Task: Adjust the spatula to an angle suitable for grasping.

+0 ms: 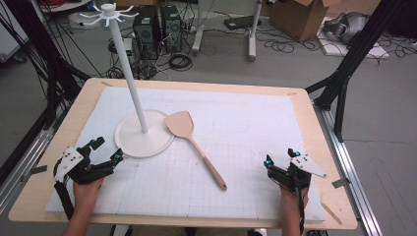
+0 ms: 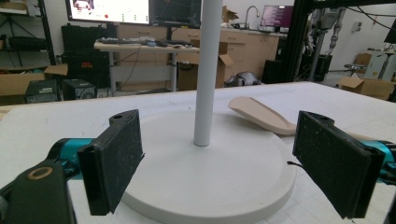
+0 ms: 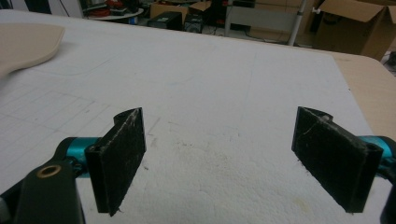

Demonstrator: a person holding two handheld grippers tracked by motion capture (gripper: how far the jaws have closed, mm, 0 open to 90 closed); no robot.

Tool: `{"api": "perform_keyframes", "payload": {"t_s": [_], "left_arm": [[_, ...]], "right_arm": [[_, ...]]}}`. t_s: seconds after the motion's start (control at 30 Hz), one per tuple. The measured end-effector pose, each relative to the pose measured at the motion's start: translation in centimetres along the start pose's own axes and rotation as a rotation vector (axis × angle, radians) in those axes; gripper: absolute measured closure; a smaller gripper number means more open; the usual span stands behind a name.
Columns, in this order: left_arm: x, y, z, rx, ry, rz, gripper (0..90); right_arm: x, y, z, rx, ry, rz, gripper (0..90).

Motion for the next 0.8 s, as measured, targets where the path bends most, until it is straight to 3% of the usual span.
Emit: {"api": "perform_keyframes", "payload": {"t_s": [0.43, 0.53, 0.57, 0.8], "left_arm": [[0.0, 0.0, 0.0, -0.002, -0.005, 0.001, 16.1], [0.0, 0.0, 0.0, -0.002, -0.006, 0.001, 16.1], [0.0, 0.0, 0.0, -0.001, -0.007, 0.001, 16.1], [0.0, 0.1, 0.0, 0.003, -0.011, -0.003, 16.1]], "right_arm": [[0.0, 0.0, 0.0, -0.006, 0.002, 0.001, 16.5], [0.0, -0.1, 0.0, -0.035, 0.007, -0.005, 16.5], [-0.1, -0.1, -0.2, -0.072, 0.021, -0.017, 16.5], [-1.6, -1.2, -2.0, -0.134, -0.046, 0.035, 14.8]]}}
Point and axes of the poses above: each handheld gripper's, and its own axes: y roughly forward along the jaws, x roughly out of its underside, z roughly to its right, the point moved 5 cm from there along y, roughly forward along the jaws, and after that the axes turned 11 degrees about -z, right-handed, at the moved point
